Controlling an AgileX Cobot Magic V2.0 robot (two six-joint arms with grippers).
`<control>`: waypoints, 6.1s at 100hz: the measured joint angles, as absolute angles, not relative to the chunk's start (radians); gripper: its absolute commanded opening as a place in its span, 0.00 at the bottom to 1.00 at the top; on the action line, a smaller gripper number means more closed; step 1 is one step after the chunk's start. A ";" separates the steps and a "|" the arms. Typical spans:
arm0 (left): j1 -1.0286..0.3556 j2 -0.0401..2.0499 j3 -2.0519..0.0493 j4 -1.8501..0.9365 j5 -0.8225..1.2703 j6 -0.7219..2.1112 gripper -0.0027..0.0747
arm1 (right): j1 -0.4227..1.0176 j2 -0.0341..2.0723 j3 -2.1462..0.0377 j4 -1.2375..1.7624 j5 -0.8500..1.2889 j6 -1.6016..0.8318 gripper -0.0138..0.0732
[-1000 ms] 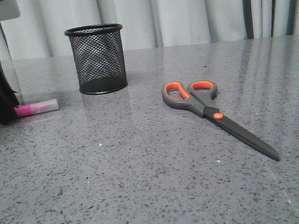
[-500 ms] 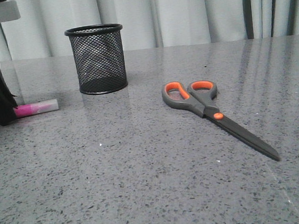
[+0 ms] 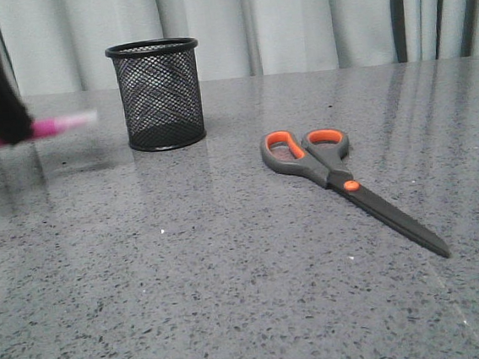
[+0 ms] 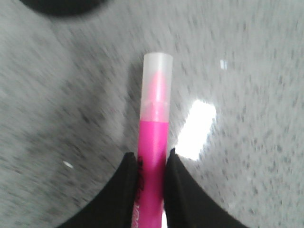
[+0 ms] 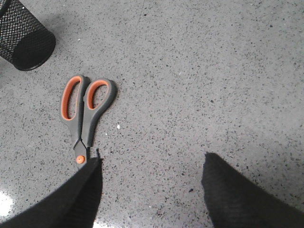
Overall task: Put pen and scissors into bin
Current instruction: 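Lift the pink highlighter with the left gripper toward the mesh cup, then lower the highlighter into the mesh cup and open the left gripper, then move the right gripper over the grey-and-orange scissors, then lower the right gripper onto the scissors handles and close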
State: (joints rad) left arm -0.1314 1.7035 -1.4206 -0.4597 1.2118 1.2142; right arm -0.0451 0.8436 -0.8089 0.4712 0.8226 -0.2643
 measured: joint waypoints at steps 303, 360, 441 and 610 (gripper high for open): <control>-0.126 1.601 -1.525 -1.292 1.086 1.663 0.01 | -0.045 0.872 -0.809 0.482 0.828 -0.267 0.63; -0.126 1.265 -1.404 -0.815 0.859 1.158 0.01 | -0.045 0.872 -0.809 0.854 0.766 -0.504 0.63; -0.126 0.860 -0.906 -0.767 0.685 1.150 0.01 | 0.145 1.255 -1.090 0.877 1.041 -0.604 0.63; -0.126 0.858 -0.906 -0.808 0.682 1.152 0.01 | 0.609 1.599 -1.244 0.009 0.935 0.160 0.63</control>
